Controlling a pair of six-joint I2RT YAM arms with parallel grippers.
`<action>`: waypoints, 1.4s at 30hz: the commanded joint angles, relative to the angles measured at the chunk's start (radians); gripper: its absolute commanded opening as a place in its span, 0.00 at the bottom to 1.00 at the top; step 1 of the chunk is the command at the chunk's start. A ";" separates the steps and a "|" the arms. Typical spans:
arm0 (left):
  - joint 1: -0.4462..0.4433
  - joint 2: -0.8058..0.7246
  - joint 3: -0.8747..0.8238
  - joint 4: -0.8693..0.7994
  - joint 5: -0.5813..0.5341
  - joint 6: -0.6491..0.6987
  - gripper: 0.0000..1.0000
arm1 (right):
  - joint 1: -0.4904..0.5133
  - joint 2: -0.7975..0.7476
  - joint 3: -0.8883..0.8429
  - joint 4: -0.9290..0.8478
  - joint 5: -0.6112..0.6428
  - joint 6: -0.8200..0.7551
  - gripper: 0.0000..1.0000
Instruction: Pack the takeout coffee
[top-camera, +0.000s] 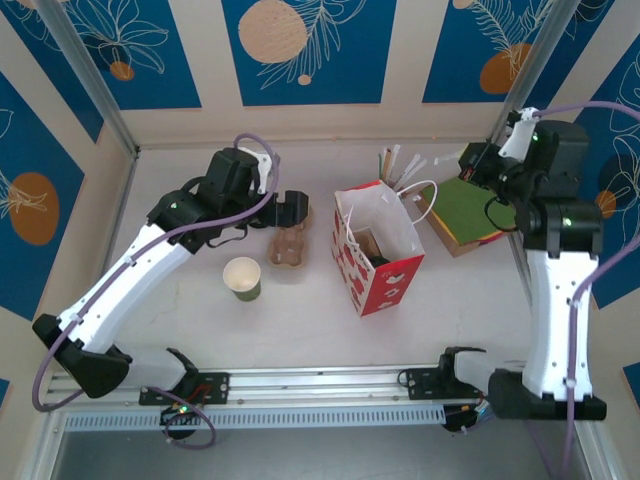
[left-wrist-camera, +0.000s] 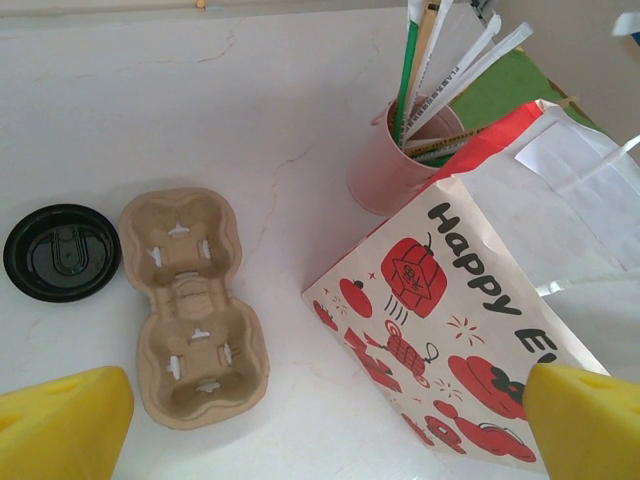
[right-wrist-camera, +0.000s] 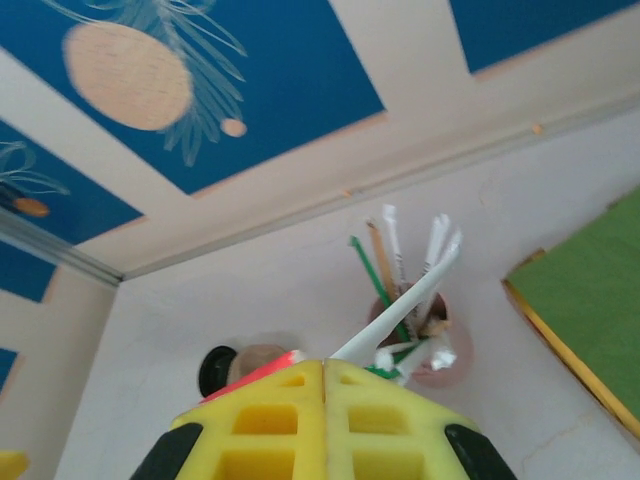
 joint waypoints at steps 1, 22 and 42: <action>0.007 -0.042 -0.026 0.033 -0.022 -0.014 1.00 | 0.040 -0.064 0.061 0.042 -0.047 -0.038 0.00; 0.007 -0.120 -0.103 0.063 -0.061 -0.032 1.00 | 0.293 -0.072 0.025 -0.257 -0.145 -0.125 0.00; 0.008 -0.130 -0.107 0.024 -0.087 -0.007 1.00 | 0.515 0.212 -0.106 -0.087 0.122 -0.151 0.00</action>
